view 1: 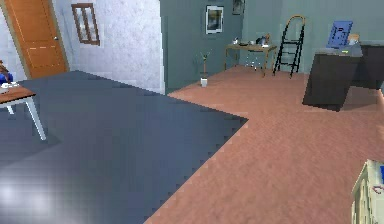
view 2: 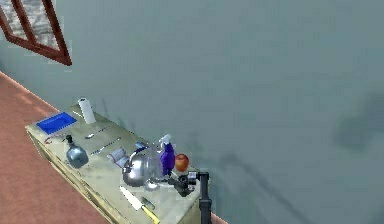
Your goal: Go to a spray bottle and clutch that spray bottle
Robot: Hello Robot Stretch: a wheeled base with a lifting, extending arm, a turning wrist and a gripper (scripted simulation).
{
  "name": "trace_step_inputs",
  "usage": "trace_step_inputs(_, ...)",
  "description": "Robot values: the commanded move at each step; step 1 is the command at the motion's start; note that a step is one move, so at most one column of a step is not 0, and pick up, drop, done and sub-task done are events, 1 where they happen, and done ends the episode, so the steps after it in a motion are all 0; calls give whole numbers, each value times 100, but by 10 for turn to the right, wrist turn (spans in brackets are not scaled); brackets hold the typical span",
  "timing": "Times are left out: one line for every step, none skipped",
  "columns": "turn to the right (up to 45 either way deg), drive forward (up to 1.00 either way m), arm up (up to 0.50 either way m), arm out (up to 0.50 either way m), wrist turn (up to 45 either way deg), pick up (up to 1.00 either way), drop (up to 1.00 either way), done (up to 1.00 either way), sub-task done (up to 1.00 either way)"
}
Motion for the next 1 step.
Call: trace_step_inputs(0,0,0,0,0,0,0,100,0)
